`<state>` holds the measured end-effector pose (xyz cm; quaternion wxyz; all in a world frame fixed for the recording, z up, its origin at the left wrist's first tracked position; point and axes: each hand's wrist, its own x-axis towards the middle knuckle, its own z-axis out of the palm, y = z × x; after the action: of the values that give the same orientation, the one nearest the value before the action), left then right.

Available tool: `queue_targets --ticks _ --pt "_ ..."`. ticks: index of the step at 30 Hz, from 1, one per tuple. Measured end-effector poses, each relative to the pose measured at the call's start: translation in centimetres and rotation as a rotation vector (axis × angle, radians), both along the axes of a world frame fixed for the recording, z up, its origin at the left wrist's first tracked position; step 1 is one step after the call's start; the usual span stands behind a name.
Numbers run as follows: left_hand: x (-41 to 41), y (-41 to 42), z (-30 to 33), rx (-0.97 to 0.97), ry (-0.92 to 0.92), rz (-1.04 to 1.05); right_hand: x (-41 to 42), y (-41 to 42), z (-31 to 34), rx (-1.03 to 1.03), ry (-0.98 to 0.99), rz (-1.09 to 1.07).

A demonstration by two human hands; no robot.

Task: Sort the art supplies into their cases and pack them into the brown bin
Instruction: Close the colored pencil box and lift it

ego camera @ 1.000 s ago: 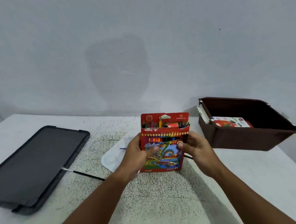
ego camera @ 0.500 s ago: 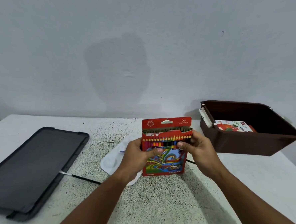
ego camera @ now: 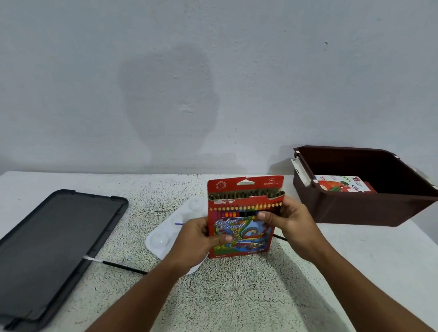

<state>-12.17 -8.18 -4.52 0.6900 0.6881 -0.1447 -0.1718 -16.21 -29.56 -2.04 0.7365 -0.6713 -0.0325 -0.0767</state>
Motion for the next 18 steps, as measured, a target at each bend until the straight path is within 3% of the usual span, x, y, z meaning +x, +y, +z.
queue_targets --ticks 5,12,18 --pt "-0.1 -0.2 -0.1 0.018 -0.016 0.032 -0.2 0.0 0.5 -0.083 0.041 0.01" --pt "0.2 -0.7 0.1 0.023 -0.008 0.039 -0.2 0.6 2.3 -0.02 0.007 0.024" --pt "0.7 -0.9 -0.5 0.042 0.02 0.039 0.6 1.8 2.9 0.021 0.086 -0.148"
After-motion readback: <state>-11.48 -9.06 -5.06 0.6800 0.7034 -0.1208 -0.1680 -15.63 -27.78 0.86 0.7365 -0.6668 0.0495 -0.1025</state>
